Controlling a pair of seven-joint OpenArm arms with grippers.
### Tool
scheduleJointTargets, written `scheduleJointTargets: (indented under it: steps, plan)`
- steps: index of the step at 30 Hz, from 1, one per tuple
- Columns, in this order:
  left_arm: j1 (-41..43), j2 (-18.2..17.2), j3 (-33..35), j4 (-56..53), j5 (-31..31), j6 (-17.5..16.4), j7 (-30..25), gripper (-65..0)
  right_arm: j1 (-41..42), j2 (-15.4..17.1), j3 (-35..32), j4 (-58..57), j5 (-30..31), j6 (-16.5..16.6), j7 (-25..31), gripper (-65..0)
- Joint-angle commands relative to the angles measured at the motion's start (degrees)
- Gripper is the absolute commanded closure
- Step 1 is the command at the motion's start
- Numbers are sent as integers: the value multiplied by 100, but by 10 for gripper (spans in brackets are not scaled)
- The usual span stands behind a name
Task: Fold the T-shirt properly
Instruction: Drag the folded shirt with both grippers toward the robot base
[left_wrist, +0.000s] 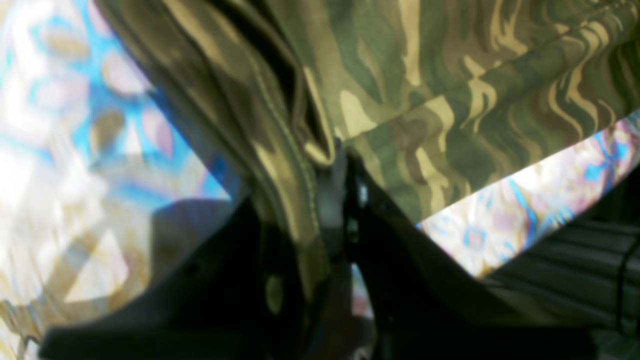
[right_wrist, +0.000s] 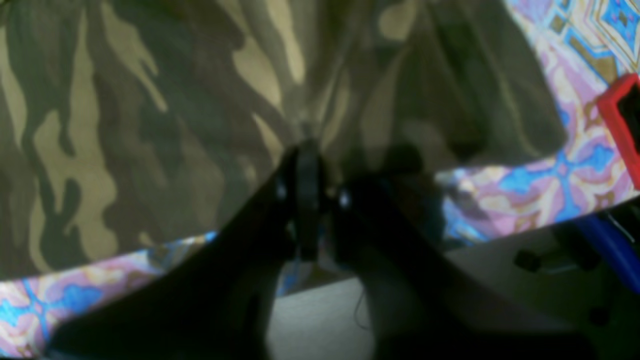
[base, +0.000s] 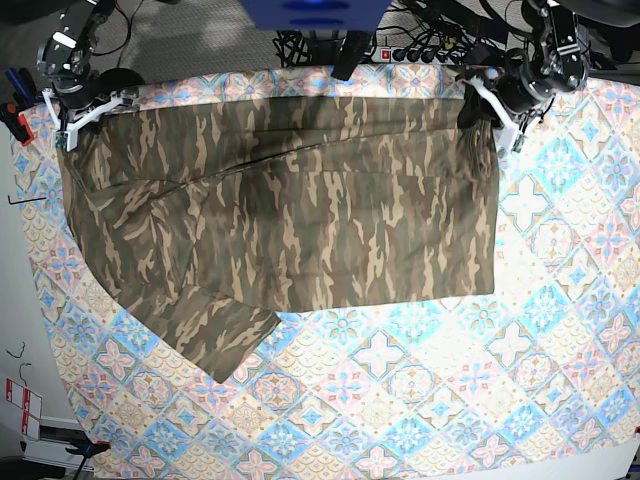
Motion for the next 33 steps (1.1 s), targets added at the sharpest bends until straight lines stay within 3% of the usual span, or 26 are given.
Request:
scheduleJointTargets:
  steps: [1, 10, 12, 17, 22, 26, 33]
  plan:
    - [298, -23, -27, -195, 1050, 257, 1257, -50, -130, -28, 15, -30, -285, -35, -439, -35]
    - [333, -23, -378, -212, 1050, 257, 1249, -72, -139, -37, 15, -30, -285, -35, -535, -45]
    - [289, -23, -378, -221, 1068, 257, 1257, -113, -139, -37, 15, -30, -285, -35, -755, -85]
    - [280, -6, -396, -203, 1420, 257, 1222, -233, -139, -37, 15, -30, -294, -35, -870, -258]
    - [271, -6, -414, -195, 1411, 257, 1222, -256, -139, -37, 15, 234, -294, -35, -870, -379]
    - [263, -6, -414, -186, 1402, 257, 1222, -256, -148, -37, 15, 594, -294, -35, -878, -418]
    - [122, -6, -414, -186, 1402, 257, 1222, -256, -148, -37, 15, 937, -294, -35, -905, -419]
